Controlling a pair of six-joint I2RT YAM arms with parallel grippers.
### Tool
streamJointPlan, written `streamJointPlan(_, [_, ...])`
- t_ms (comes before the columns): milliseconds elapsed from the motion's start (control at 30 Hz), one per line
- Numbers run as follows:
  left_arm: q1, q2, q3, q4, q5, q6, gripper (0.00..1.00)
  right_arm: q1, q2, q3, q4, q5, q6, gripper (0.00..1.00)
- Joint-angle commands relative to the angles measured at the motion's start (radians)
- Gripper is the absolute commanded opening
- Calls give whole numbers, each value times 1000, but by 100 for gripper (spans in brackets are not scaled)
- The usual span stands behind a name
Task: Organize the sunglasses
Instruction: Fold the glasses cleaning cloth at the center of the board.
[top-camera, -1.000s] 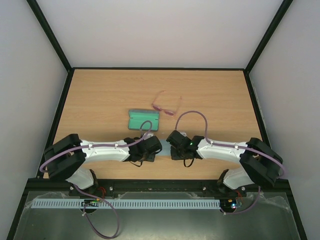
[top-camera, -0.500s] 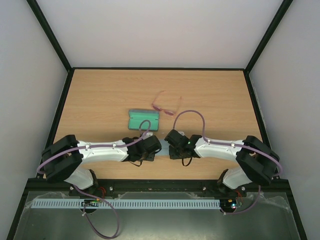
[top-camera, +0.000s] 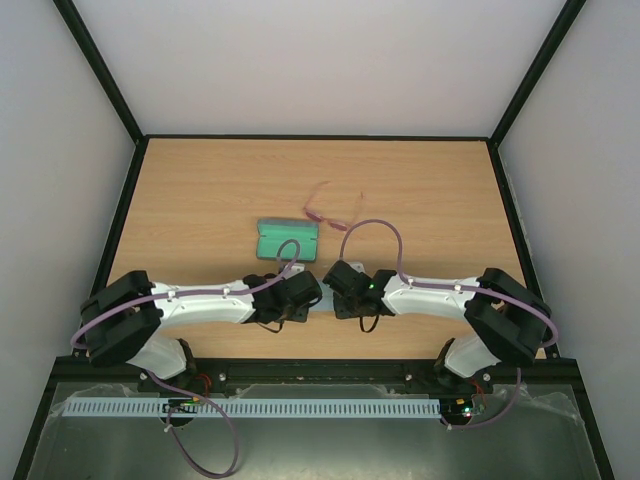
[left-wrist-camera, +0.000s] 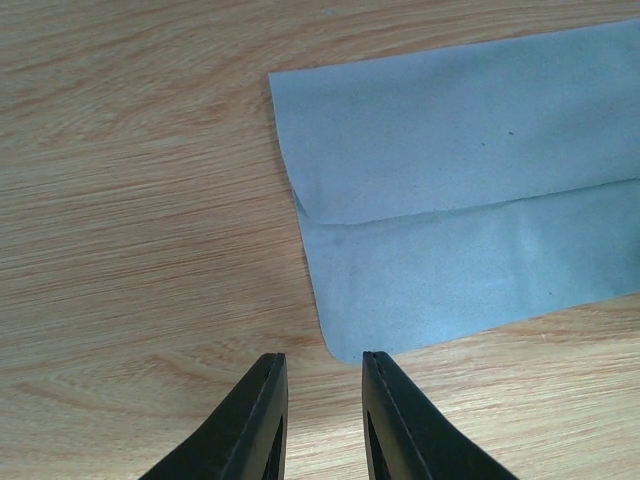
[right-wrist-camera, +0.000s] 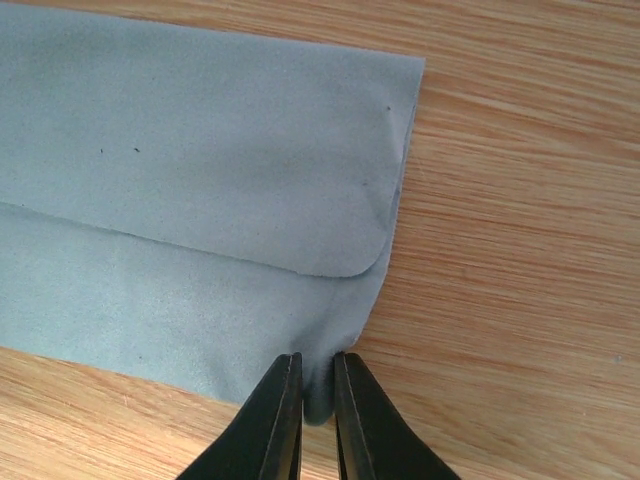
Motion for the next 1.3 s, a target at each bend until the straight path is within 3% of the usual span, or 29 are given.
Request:
streamJointPlan(0, [-3,-25,2,-25,-24,-2,24,11,23,-23,-71,1,8,10])
streamJointPlan(67, [-3,-26,2,-26,-24,-2,24,11,3,-23,-79,4,9,10])
streamJointPlan(200, [-3,-25,2,-25,-23,0,24,11,-28,-20,-103,14,12,21])
streamJointPlan(633, [-4,-28,4,-22,-19,-2,24,11,-20,-33,-82,12,13,11])
streamJointPlan(967, [-3,-20,6,-16,-15,-6,24,11,11,-30,-56,4,6,14])
streamJointPlan(1267, [-3,-21,4,-18,-15,-7,24,11,38,-28,-34,-4,0,8])
